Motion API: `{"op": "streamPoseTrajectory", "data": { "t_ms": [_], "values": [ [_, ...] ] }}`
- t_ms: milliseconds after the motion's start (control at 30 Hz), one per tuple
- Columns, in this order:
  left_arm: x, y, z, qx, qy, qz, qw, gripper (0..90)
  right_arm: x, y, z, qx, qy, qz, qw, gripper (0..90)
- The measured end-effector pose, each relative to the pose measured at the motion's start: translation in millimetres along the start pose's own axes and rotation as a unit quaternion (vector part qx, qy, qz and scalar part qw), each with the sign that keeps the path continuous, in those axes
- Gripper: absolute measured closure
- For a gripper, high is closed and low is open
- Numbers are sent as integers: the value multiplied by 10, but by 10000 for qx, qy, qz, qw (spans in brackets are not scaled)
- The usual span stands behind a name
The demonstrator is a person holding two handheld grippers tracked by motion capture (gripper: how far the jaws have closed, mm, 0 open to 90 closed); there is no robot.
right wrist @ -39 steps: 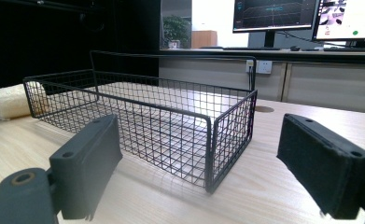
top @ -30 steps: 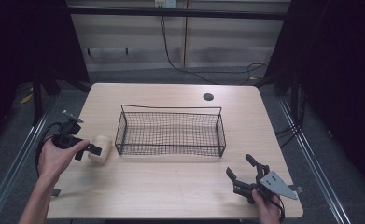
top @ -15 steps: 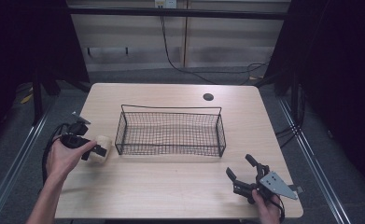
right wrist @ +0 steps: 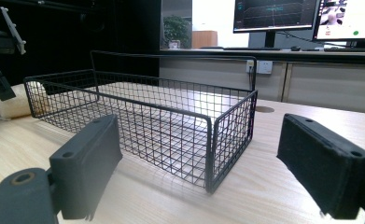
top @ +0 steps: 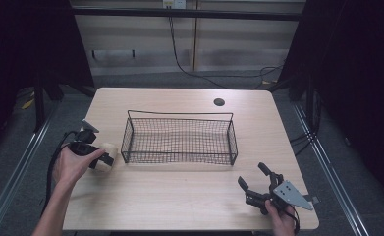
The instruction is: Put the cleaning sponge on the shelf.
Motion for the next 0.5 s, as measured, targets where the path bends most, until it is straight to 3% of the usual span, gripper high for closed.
{"op": "streamPoseTrajectory", "data": {
  "t_ms": [500],
  "values": [
    [2, -50, 18, 103, 20, 109, 9999, 269, 0, -1, 0, 6, -7, 6, 10000, 128]
  ]
}}
Point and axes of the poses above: each handheld gripper's, and its own axes: y roughly backward along the jaws, z roughly out of its top, x roughly to its left, the point moved 2 cm from there along -y, roughly forward along the jaws, and after that the axes turned 4 degrees about y, right-handed, at the moved point
